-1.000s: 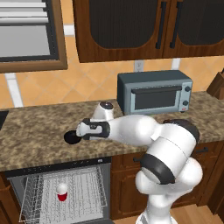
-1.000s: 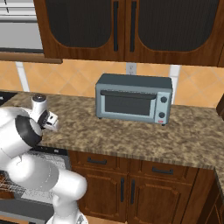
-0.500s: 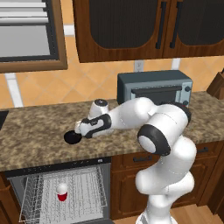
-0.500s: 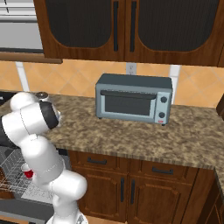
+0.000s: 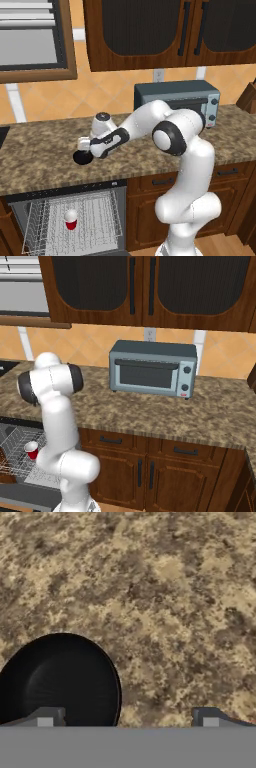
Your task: Pick up the cup and bowl from the counter, place them in the dishwasher, and close the dishwasher door.
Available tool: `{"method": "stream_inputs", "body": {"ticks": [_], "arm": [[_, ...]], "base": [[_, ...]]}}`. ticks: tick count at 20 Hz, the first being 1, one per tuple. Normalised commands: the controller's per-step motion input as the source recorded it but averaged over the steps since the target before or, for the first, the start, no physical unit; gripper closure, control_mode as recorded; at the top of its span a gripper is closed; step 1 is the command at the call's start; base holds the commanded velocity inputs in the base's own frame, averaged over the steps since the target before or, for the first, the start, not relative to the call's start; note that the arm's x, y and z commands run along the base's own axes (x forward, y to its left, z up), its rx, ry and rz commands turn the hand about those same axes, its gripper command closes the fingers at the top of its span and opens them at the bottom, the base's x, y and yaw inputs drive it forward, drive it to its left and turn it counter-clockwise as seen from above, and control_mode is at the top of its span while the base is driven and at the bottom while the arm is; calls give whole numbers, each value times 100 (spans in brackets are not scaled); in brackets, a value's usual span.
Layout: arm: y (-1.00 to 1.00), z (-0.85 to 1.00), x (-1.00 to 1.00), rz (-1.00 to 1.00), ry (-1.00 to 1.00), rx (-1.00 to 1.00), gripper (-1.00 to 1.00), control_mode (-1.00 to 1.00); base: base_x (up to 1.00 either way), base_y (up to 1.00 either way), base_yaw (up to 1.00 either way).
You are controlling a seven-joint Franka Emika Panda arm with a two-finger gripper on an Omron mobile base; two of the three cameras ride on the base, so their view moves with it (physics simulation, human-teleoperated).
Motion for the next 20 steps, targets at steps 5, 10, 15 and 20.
{"method": "stream_inputs", "body": {"ticks": [5,10,15,20], "arm": [[27,-25,16,0,0,0,-100,-100],[3,-40,5,0,1,0,-100,-100],[0,-48,0,1,3,0,100,-100],[5,-27,1,0,0,0,100,-100]], "base": [[0,0,0],[0,0,0],[0,0,0],[0,0,0]]}}
